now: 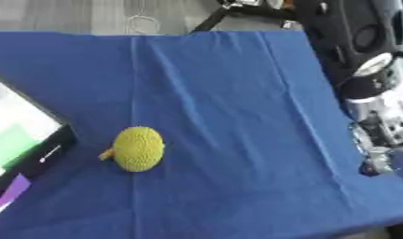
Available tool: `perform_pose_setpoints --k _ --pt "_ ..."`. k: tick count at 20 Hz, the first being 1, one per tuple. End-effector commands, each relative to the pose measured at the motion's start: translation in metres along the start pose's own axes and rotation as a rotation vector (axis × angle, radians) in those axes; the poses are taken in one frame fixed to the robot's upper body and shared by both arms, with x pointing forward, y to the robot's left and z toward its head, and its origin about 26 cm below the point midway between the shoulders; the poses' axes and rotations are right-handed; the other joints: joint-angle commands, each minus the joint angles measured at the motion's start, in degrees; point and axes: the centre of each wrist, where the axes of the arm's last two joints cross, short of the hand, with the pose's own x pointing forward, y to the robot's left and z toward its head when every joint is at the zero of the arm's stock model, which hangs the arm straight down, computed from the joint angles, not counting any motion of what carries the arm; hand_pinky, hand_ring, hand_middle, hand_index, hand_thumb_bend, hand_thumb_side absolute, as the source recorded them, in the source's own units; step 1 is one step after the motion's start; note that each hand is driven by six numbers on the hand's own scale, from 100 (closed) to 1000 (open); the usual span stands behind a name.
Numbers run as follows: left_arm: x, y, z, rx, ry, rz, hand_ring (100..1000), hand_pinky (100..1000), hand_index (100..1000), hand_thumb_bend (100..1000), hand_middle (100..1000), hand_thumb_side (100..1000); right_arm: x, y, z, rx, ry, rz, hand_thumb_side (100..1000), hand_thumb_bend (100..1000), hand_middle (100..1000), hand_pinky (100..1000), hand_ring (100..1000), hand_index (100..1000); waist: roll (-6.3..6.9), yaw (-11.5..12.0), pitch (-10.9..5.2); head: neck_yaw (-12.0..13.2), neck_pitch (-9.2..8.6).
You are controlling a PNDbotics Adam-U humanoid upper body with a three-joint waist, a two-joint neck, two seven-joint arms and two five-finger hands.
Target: Pick up objects on the table and place them in the box.
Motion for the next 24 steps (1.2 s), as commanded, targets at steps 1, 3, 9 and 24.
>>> perform_pose_setpoints --k 1,3,9,24 --pt "0.020 0.009 -0.016 0.011 -0.074 -0.008 776 755 801 620 592 570 0.012 -0.017 0.015 0.028 0.005 0.087 284 100 888 934 894 922 0.76 -0.2 -1.88 0.9 -0.20" --pt "0.022 0.010 -0.017 0.009 -0.082 -0.013 776 755 801 619 592 570 0.013 -0.012 0.030 0.096 0.030 0.123 288 100 887 933 894 924 0.83 -0.3 -1.77 1.2 -0.34" --pt "0.024 0.015 -0.020 0.005 -0.088 -0.036 777 755 801 619 592 569 0.005 0.007 0.058 0.311 0.064 0.226 308 100 882 931 895 922 0.98 -0.7 -1.59 2.1 -0.41" --pt "0.017 0.030 -0.021 0.016 -0.076 -0.091 777 754 802 618 590 571 -0.011 0.087 0.085 0.686 0.007 0.224 482 100 880 924 879 949 1.10 -1.8 -2.18 3.4 1.37"
